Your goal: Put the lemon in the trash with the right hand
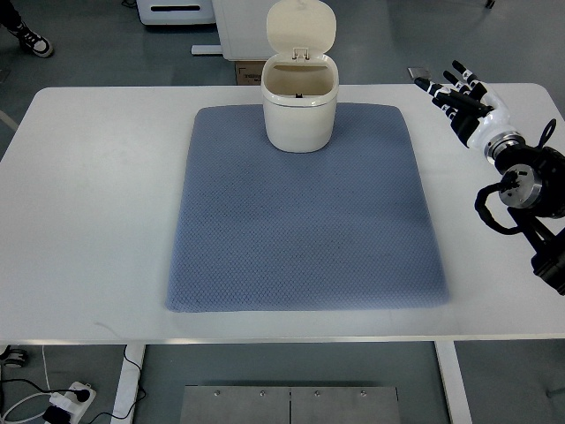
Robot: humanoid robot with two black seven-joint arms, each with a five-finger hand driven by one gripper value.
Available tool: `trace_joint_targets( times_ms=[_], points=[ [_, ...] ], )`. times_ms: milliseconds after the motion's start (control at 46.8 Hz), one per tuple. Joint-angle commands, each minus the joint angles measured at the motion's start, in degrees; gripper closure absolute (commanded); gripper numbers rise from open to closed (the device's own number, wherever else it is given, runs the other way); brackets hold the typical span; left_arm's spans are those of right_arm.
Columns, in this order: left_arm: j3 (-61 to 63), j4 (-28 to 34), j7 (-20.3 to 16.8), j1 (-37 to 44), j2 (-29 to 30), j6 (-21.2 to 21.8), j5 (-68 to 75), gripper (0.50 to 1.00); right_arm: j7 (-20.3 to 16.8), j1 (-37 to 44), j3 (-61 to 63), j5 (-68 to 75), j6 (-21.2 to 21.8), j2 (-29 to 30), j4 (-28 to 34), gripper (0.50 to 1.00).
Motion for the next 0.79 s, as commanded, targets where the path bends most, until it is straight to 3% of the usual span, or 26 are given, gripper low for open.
trace_joint_targets(
  times_ms=[0,363,769],
  points=[
    [0.00,0.00,0.00,0.00,0.00,0.00,0.00,0.500,0.01,-0.90,-0.12,0.00,0.26,0.17,-0.09,0.500],
    [0.00,0.00,0.00,0.00,0.00,0.00,0.00,0.500,0.18,-5.82,7.25,2.10,0.78,2.28,0.61,0.500],
    [0.00,0.00,0.00,-0.09,0.00,0.00,0.00,0.500,6.07,-9.95,17.54,4.66,0.70,7.38,7.29,0.500]
  ],
)
